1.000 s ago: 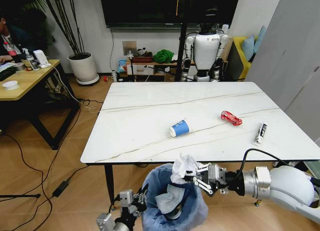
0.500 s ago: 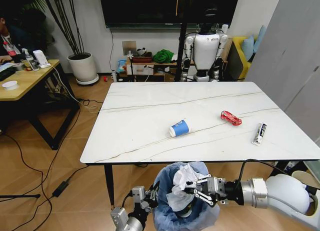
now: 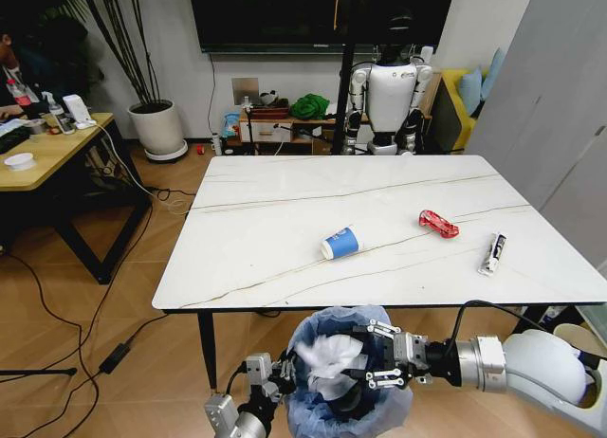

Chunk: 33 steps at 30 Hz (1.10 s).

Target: Pick up the trash bin and place the trash from the table into it.

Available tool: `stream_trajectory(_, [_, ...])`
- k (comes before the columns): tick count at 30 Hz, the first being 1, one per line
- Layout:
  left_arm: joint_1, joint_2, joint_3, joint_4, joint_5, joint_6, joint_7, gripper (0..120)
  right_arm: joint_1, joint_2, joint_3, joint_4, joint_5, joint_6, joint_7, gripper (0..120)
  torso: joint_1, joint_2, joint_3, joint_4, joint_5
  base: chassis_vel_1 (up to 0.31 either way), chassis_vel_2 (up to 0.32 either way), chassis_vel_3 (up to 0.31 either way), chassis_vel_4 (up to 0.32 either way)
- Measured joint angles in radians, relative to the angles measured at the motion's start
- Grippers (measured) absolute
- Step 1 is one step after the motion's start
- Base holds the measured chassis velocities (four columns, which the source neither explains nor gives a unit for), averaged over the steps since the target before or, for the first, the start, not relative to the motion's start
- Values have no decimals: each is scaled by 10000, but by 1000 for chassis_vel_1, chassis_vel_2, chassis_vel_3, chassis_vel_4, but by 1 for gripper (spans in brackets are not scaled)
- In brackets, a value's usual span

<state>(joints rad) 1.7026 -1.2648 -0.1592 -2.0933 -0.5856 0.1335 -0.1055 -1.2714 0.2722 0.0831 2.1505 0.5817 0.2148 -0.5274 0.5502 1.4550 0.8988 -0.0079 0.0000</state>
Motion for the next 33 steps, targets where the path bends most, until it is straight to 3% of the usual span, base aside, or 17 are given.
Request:
stream_trajectory(5, [296, 10, -152, -177, 113, 2, 0, 0, 20, 4, 109, -81, 6, 67, -2, 94, 0, 0, 0, 0, 0, 0, 0, 0, 0])
stream_trajectory(8, [496, 41, -251, -273, 183, 1, 1, 0, 40, 57, 151, -166, 11, 101, -1, 99, 0, 0, 0, 0, 0, 0, 0, 0, 0])
stream_trajectory(33, [1327, 386, -1406, -1115, 64, -18, 22, 0, -47, 150, 423, -1394, -516, 544, -1172, 100, -2, 2, 0, 0, 0, 0, 0, 0, 0])
